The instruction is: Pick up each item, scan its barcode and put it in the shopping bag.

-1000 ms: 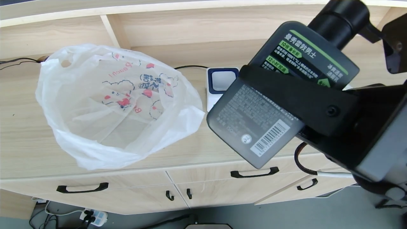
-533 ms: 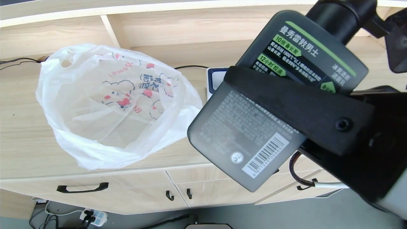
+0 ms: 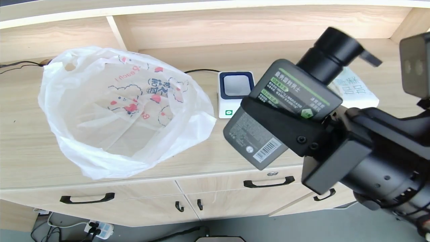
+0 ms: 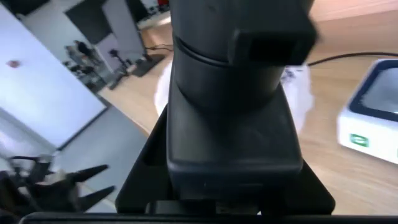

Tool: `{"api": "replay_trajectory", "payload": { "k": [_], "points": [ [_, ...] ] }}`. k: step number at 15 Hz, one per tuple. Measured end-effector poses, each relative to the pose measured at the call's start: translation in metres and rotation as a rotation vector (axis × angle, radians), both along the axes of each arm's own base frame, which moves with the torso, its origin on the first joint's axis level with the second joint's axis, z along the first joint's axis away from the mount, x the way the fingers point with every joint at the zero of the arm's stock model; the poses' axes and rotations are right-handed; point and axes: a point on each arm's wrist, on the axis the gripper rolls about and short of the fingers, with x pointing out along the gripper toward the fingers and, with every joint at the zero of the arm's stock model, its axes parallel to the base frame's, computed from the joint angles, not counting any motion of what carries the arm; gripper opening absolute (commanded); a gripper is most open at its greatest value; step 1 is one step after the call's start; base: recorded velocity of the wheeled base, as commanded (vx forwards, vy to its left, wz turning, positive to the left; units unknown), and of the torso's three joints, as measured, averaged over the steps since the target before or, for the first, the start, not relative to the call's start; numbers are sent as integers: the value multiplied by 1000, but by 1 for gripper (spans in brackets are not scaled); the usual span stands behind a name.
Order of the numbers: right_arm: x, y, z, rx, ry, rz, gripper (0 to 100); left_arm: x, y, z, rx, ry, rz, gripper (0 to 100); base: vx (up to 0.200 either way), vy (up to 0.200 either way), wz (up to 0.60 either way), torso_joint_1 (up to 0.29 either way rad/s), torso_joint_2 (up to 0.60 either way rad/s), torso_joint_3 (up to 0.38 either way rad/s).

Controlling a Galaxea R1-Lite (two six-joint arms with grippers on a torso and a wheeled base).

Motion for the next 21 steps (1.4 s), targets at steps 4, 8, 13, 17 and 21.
{"api": "replay_trajectory", "payload": {
  "k": [4,8,13,17,21],
  "points": [
    [9,-7,-21,-113,-6,-206,0,0,0,0,0,0,0,100,0,0,450,2,-2,2],
    [11,-7,-17,-95,-7,-212,0,0,0,0,0,0,0,100,0,0,600,1,5,-1],
    [19,-5,3,-51,-30,-238,0,0,0,0,-1,0,1,100,0,0,480,-1,1,1],
    [32,-1,24,-91,2,-211,0,0,0,0,-1,0,0,100,0,0,0,0,0,0],
    [57,4,32,17,141,-210,0,0,0,0,0,-3,0,100,0,0,0,0,0,0]
  ]
}}
